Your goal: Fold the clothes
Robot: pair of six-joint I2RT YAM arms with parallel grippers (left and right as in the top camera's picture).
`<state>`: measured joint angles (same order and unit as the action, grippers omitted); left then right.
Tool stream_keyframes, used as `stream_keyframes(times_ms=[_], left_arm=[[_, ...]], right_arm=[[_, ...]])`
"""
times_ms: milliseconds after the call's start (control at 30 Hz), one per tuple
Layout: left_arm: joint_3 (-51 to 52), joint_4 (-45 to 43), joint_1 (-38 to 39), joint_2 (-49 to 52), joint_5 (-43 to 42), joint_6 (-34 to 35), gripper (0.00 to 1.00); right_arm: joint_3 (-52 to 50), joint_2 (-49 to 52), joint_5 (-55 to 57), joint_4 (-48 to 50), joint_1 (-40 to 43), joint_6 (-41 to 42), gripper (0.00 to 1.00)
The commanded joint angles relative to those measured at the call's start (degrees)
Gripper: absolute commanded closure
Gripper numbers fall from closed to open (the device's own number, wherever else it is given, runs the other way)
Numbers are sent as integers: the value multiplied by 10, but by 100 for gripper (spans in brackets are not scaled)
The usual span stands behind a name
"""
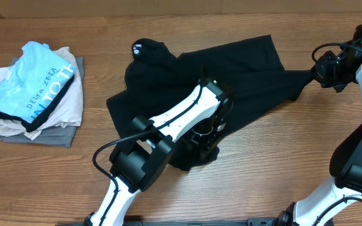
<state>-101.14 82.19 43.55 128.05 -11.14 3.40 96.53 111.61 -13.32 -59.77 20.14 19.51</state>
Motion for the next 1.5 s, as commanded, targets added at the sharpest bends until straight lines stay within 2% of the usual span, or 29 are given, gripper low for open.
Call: stream_keyframes(times_ms=[0,100,133,167,200,400,600,867,1000,1167,1200,1300,1367,1467], left_arm=[[23,-15,0,-3,-14,30,47],[47,-30,3,-3,-23,31,57],[57,-33,4,-3,-23,31,64],[68,-30,5,-3,-22,37,77],[77,-26,5,-3,-19,47,96],[91,46,-10,-21,63,134,95],[91,126,-77,-133,150,194,96],[93,147,-153,-255,157,193,96],[93,147,-163,-268,160,188,96],[114,147,-162,-268,156,186,94],[122,146,-162,-268,156,191,93],[151,125,-162,-268,156,191,89],[170,104,-162,-268,157,191,85],[194,68,-163,-268,162,191,82]], right_arm=[[2,-2,-2,1,-2,3,96],[2,-2,-2,1,-2,3,96],[2,-2,-2,1,-2,3,96],[2,-2,-2,1,-2,3,96],[2,-2,-2,1,-2,3,96],[2,-2,-2,1,-2,3,96],[2,-2,-2,-13,-2,3,91],[2,-2,-8,-75,-2,3,89],[2,-2,-45,-77,-5,2,96],[2,-2,-47,-107,-20,-16,95],[2,-2,-45,-112,-23,-19,88],[2,-2,-25,-114,-34,-19,75],[2,-2,-21,-110,-41,-19,57],[2,-1,7,-104,-49,-19,40]])
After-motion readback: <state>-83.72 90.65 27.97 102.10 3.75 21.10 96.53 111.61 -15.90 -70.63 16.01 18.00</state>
